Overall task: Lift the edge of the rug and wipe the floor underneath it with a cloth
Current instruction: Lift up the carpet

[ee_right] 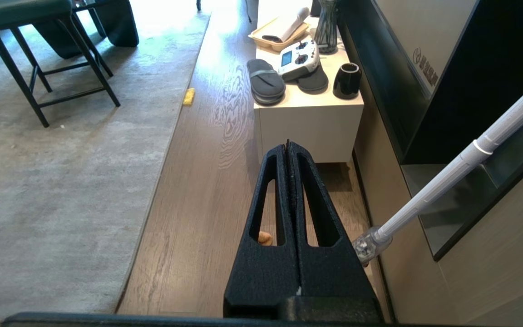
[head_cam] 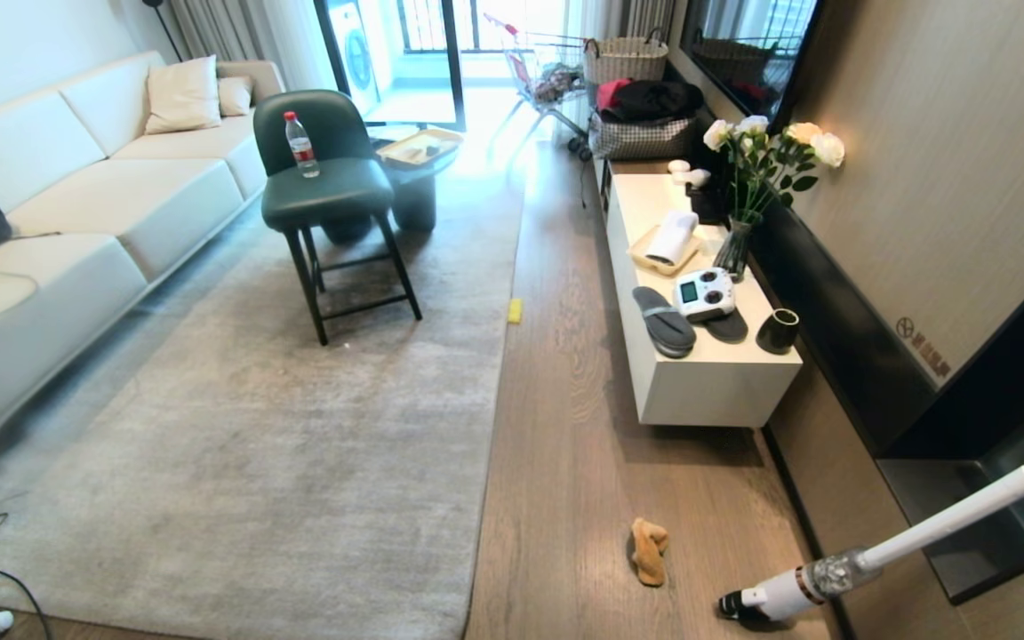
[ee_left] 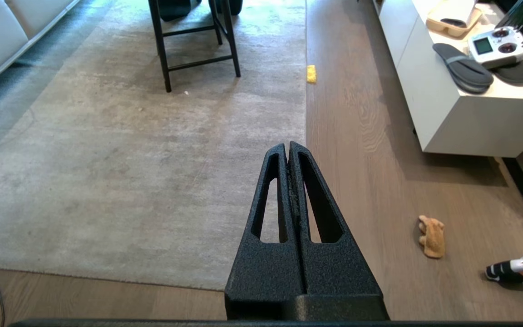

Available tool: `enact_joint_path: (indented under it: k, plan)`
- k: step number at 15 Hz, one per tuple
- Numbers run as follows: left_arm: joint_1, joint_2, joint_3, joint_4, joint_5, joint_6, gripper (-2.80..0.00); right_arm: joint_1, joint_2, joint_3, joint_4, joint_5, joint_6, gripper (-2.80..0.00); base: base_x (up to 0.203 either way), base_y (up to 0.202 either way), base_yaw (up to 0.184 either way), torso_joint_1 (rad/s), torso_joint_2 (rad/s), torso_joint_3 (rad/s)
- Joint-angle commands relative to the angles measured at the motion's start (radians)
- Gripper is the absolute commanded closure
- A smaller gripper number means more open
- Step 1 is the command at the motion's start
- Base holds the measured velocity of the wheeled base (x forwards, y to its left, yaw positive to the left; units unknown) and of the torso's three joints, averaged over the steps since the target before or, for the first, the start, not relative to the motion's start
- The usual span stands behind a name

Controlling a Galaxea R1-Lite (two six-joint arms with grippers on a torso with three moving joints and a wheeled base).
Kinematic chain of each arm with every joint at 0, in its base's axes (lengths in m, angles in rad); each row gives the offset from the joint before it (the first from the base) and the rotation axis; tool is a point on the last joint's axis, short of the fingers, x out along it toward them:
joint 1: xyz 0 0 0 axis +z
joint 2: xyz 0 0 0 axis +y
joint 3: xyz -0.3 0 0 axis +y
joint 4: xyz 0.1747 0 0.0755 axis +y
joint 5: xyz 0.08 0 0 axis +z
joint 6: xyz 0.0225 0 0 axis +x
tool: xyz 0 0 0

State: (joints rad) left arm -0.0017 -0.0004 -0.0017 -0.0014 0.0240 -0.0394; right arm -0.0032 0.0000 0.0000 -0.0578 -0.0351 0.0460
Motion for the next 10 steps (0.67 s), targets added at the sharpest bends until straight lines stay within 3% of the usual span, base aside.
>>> enact_joint_path:
  k: [1,10]
  plan:
    - [0.000,0.000,0.000,0.000,0.002,-0.001,0.00,0.000,0.002,0.000,0.000,0.000,0.000,0.00,0.000,0.000,0.000,-0.142,0.37,0.224]
    - [0.000,0.000,0.000,0.000,0.001,-0.002,0.00,0.000,0.002,0.000,0.000,0.000,0.000,0.00,0.000,0.000,0.000,-0.176,0.48,0.303]
